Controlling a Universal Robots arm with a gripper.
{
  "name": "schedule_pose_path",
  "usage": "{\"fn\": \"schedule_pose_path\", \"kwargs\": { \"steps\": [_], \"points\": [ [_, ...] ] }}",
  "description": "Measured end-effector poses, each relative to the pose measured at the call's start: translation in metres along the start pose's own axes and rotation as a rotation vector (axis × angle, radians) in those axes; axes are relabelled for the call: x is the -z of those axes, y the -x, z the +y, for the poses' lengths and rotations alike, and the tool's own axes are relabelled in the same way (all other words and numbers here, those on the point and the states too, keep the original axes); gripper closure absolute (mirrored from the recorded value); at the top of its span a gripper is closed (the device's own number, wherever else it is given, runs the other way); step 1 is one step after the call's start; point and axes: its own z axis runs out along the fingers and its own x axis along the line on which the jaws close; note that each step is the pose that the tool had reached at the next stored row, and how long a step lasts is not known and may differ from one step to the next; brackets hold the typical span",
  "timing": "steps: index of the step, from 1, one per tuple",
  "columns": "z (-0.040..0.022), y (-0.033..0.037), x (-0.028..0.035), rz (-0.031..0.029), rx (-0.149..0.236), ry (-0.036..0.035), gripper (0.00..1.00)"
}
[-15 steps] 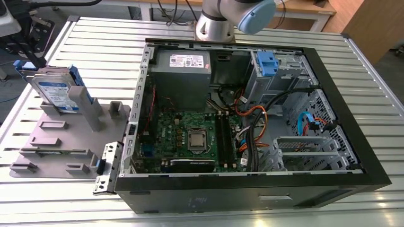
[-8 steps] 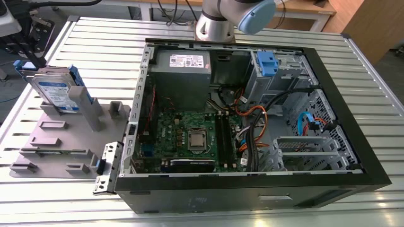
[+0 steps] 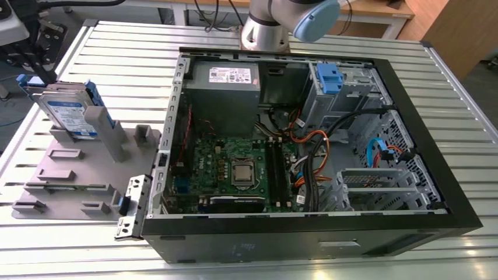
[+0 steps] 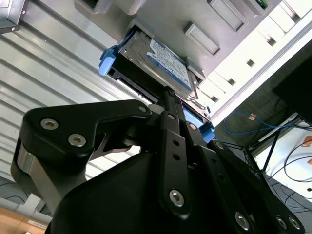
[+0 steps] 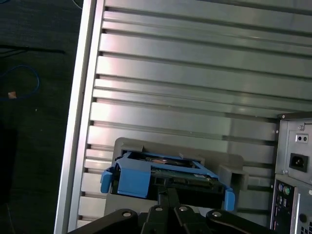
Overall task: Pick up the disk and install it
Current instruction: 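Pick up the disk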
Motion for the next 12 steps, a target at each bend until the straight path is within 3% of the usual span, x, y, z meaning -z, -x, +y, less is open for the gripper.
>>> {"fn": "schedule_pose_path", "kwargs": {
  "steps": [12],
  "points": [
    [0.0,0.0,-0.0001,0.007,0.174,0.005,0.89]
  ]
}}
